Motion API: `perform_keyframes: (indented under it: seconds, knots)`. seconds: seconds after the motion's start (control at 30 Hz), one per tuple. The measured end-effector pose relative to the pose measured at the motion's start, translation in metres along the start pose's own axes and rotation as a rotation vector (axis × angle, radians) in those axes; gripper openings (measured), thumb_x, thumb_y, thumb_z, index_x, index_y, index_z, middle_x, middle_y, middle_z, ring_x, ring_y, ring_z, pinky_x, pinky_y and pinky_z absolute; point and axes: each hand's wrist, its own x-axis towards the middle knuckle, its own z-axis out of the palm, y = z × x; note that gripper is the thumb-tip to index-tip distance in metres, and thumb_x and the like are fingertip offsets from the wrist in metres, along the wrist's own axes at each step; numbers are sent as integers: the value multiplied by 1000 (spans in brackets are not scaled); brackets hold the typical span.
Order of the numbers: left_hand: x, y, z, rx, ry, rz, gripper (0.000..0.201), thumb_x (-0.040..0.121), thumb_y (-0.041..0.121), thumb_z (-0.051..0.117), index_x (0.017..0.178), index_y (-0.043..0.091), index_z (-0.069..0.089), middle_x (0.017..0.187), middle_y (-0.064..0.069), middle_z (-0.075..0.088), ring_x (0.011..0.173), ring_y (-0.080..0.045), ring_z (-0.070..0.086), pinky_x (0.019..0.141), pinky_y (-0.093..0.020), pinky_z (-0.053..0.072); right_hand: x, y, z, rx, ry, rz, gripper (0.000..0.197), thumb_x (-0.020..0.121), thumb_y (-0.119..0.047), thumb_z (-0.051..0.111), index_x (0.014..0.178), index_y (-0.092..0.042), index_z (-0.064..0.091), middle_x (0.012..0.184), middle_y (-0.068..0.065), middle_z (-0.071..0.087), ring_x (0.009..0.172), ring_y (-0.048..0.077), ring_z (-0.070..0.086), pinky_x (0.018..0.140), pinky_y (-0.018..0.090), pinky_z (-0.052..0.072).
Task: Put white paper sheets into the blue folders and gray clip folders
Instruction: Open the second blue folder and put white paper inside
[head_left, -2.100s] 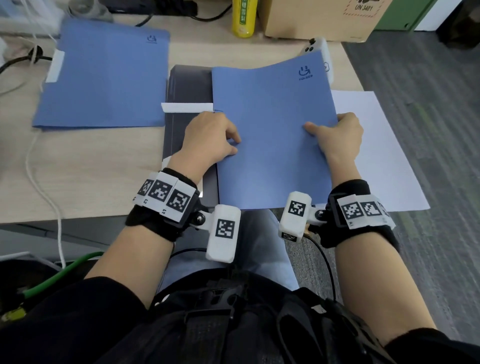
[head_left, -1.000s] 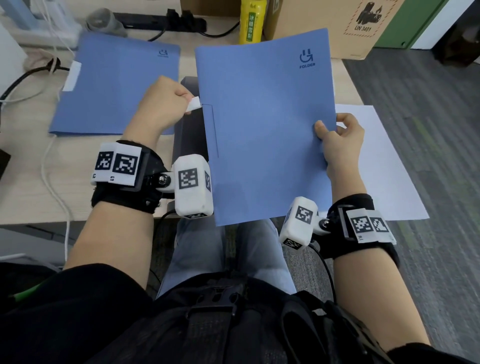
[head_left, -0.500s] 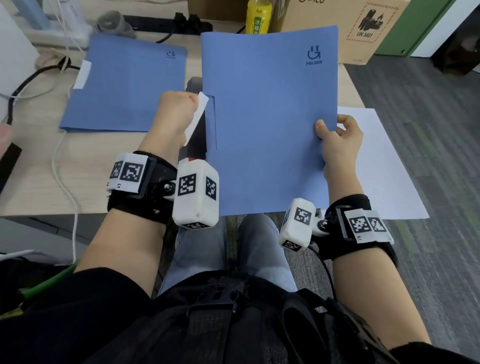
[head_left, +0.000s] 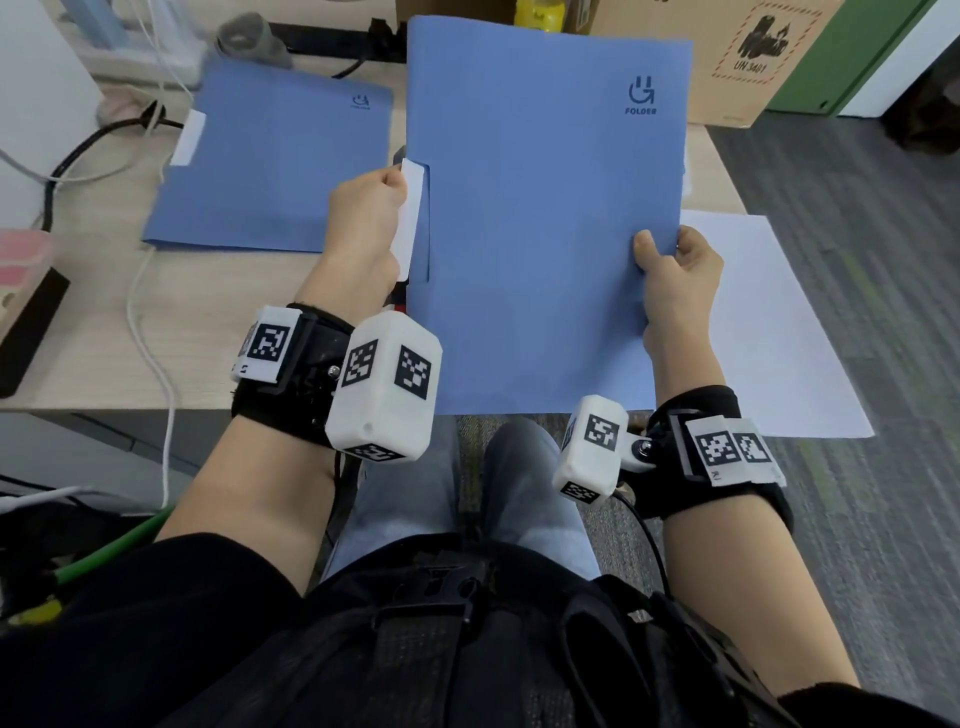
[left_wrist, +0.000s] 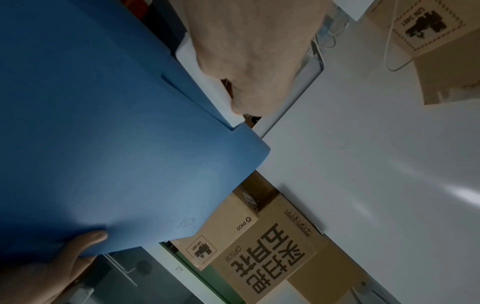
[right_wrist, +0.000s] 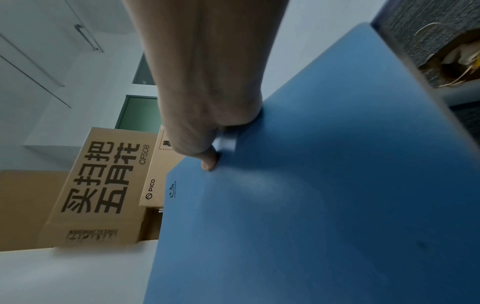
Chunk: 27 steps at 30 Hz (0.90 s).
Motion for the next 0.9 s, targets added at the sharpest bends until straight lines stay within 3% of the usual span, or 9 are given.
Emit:
perform_keyframes:
  seconds: [0.1,0.27,0.5,0.57,0.63,0.7,0.8,0.9]
  knots:
    - [1,0,0,-28,6,-3,37,86,3,39,63,20,15,65,1,15,74,-21,10,66,-34,9,-1,-2,1,-2,7,-15,17,86,-7,58,74,-19,55,81,-1,64,74,16,57,74,29,50]
    - [0,2,-1,-81,15,12,40,88,3,37,57,21,20,65,3,15,65,-18,11,54,-26,11,-5,0,10,25,1,-6,16,86,-6,58,74,-16,54,81,2,62,73,18,55,72,28,49]
    - [9,2,-13,-95,84,26,41,89,3,36,56,20,18,62,2,15,56,-15,13,48,-24,11,-8,-6,30,21,-5,-13,17,85,-7,58,73,-18,55,79,0,62,67,13,54,69,25,48]
    - [8,3,-20,-87,97,22,41,90,4,36,55,17,20,62,1,17,56,-15,14,46,-23,13,-8,-10,38,4,-25,-17,8,81,-12,59,74,-11,55,76,1,60,67,14,50,68,26,45]
    - [12,1,-27,-132,84,20,38,88,5,37,55,17,22,64,1,20,60,-16,16,52,-25,15,-5,-15,46,0,-19,-3,22,77,-16,59,85,4,58,81,14,65,71,13,51,70,29,46]
    - [16,0,-39,-172,60,18,29,84,6,38,59,19,30,67,-1,30,64,-17,24,57,-27,21,-2,-20,56,5,-23,17,31,75,-17,60,93,9,60,88,19,69,73,13,54,71,31,49]
    - [20,-3,-59,-128,-25,18,29,87,2,33,69,17,50,76,-5,50,66,-18,43,60,-25,34,1,-23,78,-5,-64,60,5,79,-10,61,78,-7,64,79,1,67,72,15,59,71,30,51]
    - [28,-9,-84,-31,-25,-28,18,88,6,38,84,14,54,79,-6,52,56,-14,46,51,-21,34,-2,-23,106,-26,-85,94,15,79,-9,60,67,-17,60,74,0,64,72,16,58,69,30,49]
